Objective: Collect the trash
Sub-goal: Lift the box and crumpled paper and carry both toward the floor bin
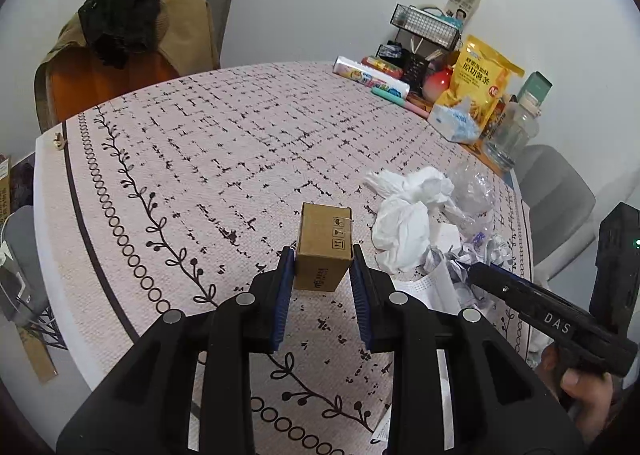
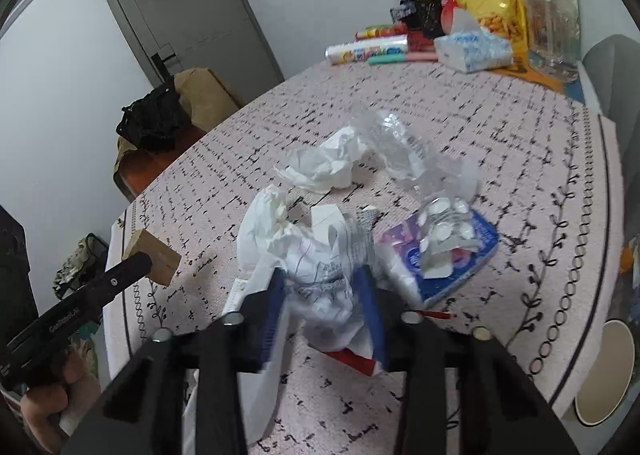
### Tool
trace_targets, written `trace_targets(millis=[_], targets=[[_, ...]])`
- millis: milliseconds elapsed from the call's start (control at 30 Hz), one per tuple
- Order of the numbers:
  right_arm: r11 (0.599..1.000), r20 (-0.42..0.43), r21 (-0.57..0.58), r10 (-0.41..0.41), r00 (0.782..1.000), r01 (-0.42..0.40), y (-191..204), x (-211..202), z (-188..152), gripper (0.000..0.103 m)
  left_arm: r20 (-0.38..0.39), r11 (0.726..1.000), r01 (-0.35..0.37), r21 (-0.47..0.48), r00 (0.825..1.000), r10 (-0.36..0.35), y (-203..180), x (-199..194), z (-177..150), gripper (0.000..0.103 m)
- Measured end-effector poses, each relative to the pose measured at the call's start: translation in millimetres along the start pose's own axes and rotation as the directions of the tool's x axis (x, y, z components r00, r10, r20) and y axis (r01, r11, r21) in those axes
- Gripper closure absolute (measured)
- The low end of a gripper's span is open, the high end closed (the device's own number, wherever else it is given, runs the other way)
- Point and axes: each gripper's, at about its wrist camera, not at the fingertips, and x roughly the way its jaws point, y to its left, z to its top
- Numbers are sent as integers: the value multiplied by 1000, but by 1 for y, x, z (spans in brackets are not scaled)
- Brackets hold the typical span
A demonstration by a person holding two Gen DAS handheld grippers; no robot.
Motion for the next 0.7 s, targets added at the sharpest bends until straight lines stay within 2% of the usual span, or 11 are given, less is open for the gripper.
trace_targets(millis=[67, 367, 700], targets=[[1000, 21, -14, 14, 1000, -14, 6, -8, 3, 75, 12, 1000, 3, 2, 1000, -3, -2, -5, 1, 75], [998, 135, -41, 49, 990, -44, 14, -61, 14, 76, 59, 998, 28, 50, 998, -31, -31, -24, 11, 75], [1000, 231, -5, -5, 973, 6, -16, -111, 9, 76, 71, 987, 76, 140, 994, -86, -90, -30, 16, 75]])
